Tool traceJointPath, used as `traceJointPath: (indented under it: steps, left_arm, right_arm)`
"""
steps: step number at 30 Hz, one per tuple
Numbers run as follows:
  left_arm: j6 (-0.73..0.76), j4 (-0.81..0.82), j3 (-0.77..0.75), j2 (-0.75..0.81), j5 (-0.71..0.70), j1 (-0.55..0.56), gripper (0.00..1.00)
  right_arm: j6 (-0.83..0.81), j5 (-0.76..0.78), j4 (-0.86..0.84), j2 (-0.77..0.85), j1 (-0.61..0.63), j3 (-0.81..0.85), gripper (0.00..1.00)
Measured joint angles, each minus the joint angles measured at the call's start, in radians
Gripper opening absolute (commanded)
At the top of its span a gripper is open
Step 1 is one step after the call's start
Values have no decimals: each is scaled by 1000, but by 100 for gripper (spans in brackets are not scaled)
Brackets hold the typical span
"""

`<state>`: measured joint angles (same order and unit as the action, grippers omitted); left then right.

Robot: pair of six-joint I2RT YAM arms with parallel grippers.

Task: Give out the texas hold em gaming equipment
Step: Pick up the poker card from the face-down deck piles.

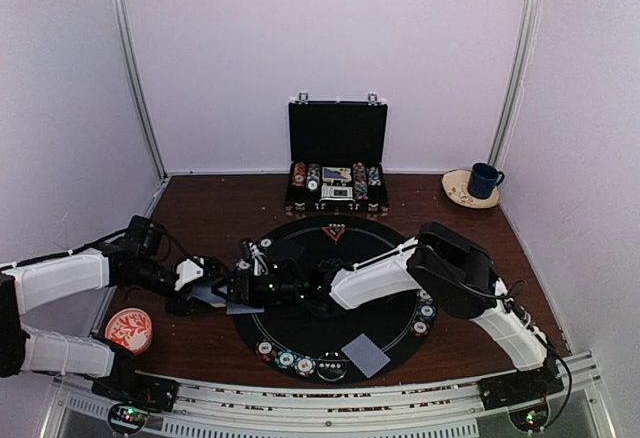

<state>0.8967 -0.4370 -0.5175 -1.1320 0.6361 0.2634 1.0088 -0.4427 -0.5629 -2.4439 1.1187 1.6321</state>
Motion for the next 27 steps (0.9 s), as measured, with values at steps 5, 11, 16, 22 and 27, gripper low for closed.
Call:
traceJointPath:
  steps: [5, 11, 16, 22, 27]
  left_arm:
    - [0, 1, 0, -2, 0, 0, 10]
    - [0, 2, 0, -9, -2, 0, 10]
    - [0, 5, 0, -20, -4, -1, 10]
    - [0, 7, 0, -23, 20, 0, 10]
    - [0, 18, 0, -23, 57, 7, 10]
  right_arm:
    - [-21, 14, 27, 34, -2, -31, 40]
    - [-36, 14, 42, 56, -4, -43, 22]
    - [-38, 11, 43, 69, -4, -54, 10]
    - [-42, 8, 26, 100, -4, -100, 0]
    - [-36, 5, 8, 144, -4, -154, 0]
